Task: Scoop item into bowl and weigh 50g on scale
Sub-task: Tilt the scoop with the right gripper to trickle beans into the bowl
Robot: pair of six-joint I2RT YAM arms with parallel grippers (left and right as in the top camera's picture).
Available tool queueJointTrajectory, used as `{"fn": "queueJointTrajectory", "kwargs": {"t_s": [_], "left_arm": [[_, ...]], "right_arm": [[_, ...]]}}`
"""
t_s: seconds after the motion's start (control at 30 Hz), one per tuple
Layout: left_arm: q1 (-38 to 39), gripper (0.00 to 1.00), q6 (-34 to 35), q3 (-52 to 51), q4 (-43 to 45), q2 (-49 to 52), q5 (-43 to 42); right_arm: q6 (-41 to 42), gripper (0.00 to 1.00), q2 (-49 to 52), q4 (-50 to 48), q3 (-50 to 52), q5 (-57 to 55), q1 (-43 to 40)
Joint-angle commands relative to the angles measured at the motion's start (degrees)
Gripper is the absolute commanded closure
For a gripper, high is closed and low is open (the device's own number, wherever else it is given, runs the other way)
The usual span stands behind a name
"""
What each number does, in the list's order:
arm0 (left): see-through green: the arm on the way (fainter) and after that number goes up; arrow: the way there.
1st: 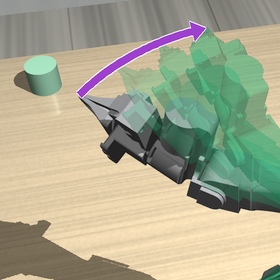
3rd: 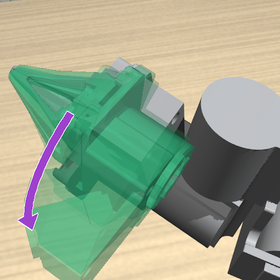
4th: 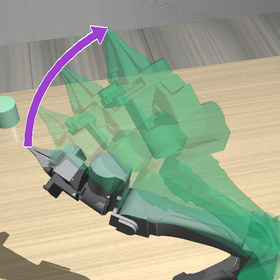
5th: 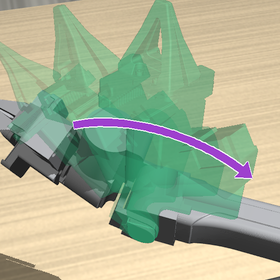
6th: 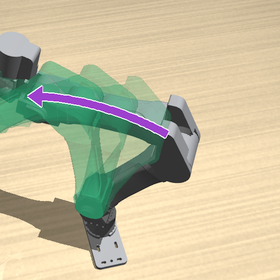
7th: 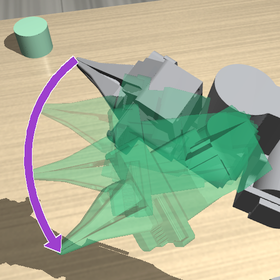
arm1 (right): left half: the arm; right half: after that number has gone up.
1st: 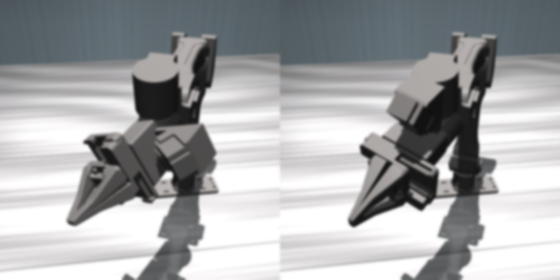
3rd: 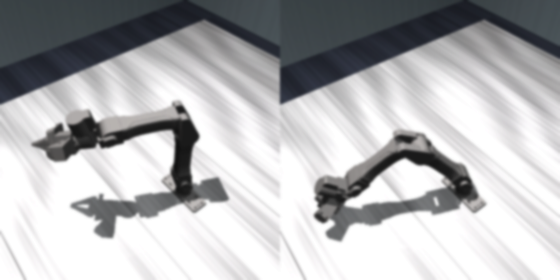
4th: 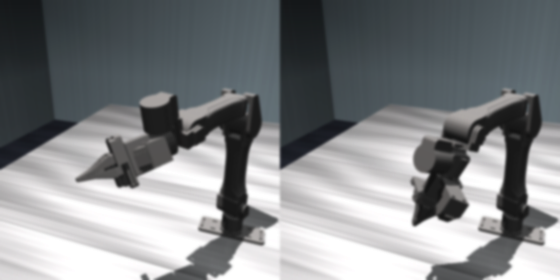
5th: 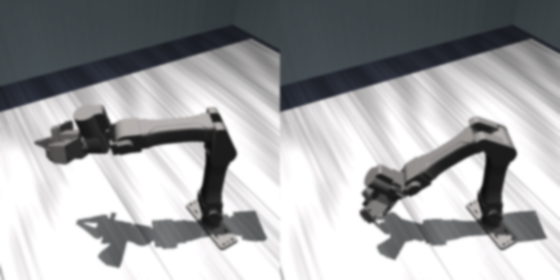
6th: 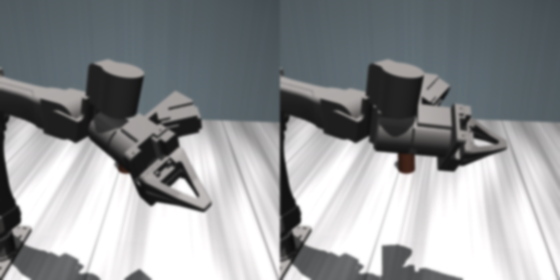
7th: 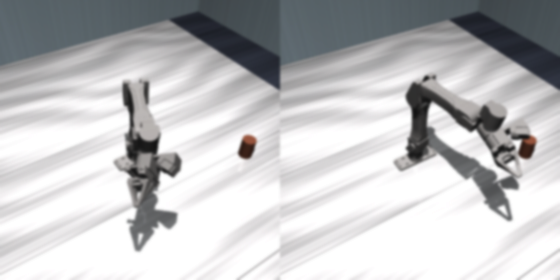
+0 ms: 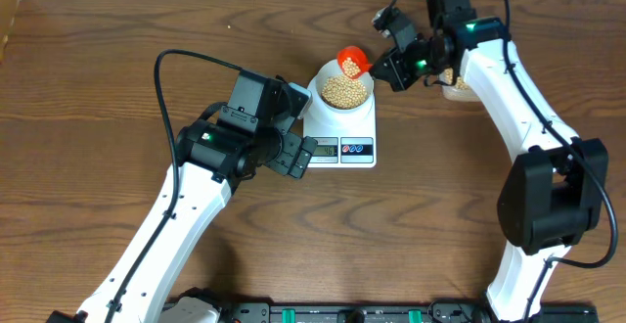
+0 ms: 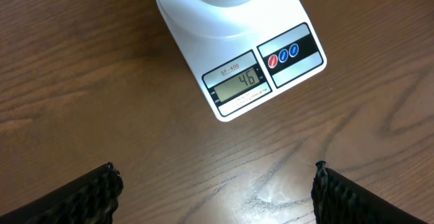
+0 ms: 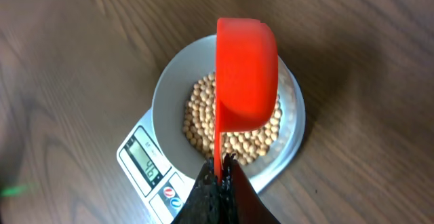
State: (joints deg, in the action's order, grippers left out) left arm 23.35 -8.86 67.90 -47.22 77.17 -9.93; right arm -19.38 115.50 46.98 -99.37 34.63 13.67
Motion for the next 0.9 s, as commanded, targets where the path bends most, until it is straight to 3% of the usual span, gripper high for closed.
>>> {"fn": "queueJointTrajectory", "kwargs": {"t_s": [0.0, 0.87], "left_arm": [[-0.2, 0.08, -0.1, -0.2, -0.1, 0.3, 0.5], [-0.2, 0.08, -0.1, -0.2, -0.1, 0.3, 0.5]], "right_arm": [[-2.1, 0.99, -0.1, -0.1, -1.8, -1.6, 1.2], [-6.5, 0.99, -0.8, -0.3, -1.8, -4.8, 2.9]]}}
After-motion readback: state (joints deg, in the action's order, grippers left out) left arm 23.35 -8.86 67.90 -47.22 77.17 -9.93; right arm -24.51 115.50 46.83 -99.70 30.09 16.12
